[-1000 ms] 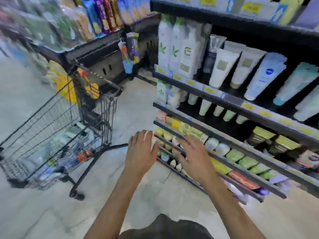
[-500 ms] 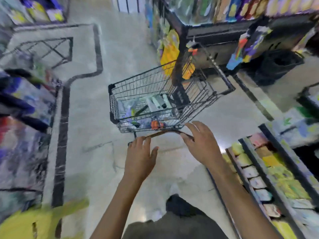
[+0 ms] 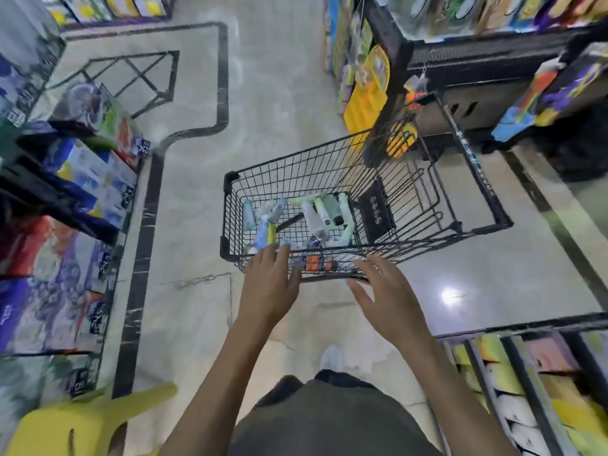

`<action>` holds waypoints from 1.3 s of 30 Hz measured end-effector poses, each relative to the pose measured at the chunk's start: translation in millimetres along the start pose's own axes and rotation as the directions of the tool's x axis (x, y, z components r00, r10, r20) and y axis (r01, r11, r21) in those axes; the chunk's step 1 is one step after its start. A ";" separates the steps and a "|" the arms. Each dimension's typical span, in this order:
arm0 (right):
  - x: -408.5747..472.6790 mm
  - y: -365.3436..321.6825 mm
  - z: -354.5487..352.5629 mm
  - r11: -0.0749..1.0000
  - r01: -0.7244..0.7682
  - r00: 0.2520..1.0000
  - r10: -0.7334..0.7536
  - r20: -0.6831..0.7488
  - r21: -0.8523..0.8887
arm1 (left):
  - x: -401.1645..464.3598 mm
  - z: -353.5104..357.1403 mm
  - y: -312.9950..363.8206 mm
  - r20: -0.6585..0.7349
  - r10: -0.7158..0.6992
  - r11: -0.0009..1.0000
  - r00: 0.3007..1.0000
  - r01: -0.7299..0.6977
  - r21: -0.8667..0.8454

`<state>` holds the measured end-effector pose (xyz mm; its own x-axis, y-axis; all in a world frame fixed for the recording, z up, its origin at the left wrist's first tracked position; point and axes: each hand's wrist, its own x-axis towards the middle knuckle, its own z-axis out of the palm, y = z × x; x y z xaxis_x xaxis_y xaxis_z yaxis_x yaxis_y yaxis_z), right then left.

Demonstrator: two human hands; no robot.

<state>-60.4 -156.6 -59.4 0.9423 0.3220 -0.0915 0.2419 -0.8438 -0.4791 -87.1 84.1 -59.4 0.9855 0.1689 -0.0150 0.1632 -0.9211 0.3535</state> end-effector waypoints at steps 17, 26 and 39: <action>241.7 23.1 42.8 0.997 -0.067 0.967 0.060 0.247 0.022 | 160.6 70.4 -56.3 0.251 -0.146 0.983 0.957 0.168 -0.068; 369.9 56.3 93.8 0.952 -0.300 0.895 0.261 0.362 0.056 | 285.5 136.7 -87.1 0.503 -0.248 0.931 0.828 0.348 -0.115; 507.8 191.6 279.3 0.882 -0.471 0.807 0.432 0.403 -0.004 | 433.0 370.0 -111.4 0.593 -0.526 0.614 0.610 0.754 -0.231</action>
<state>399.8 -34.8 -441.5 0.7712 0.0684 -0.6329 -0.2290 -0.8979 -0.3760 338.5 130.0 -451.3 0.5425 0.3791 -0.7496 0.8331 -0.3575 0.4221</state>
